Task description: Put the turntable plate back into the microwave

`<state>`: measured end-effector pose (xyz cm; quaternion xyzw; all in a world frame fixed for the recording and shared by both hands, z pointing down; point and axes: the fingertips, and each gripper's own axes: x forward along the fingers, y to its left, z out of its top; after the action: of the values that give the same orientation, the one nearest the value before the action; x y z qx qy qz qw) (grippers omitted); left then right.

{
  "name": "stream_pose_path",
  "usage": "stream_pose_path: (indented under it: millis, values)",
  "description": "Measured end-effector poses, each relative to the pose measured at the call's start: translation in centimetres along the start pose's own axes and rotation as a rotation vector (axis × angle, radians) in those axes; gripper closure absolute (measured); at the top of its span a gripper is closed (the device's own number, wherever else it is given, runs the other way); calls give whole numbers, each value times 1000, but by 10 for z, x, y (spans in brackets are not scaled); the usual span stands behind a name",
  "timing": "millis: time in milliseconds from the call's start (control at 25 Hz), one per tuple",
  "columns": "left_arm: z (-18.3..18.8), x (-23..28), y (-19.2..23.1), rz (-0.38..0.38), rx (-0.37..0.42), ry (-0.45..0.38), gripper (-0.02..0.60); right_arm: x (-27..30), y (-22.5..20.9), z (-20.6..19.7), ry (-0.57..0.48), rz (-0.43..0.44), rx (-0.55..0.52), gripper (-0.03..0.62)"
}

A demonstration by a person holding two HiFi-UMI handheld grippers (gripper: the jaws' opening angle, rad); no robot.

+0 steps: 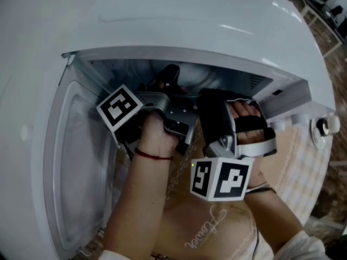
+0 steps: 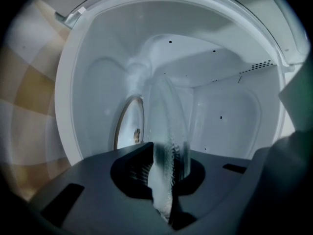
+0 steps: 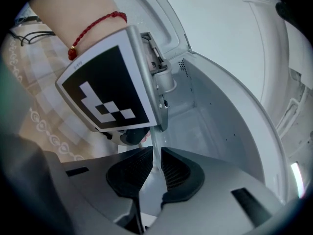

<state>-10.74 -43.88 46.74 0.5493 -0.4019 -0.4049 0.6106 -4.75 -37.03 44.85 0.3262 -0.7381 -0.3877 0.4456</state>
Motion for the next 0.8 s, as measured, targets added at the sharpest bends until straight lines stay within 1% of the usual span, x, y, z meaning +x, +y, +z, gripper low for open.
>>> stream_pose_path:
  millis: [240, 480, 800]
  values:
    - [1, 5, 2, 24, -14, -13, 560, 3, -1, 4, 11, 9, -1, 526]
    - [4, 8, 2, 25, -30, -27, 560, 7, -3, 5, 10, 18, 7, 526]
    - [6, 9, 3, 22, -30, -27, 560, 10, 0, 5, 14, 41, -60, 531]
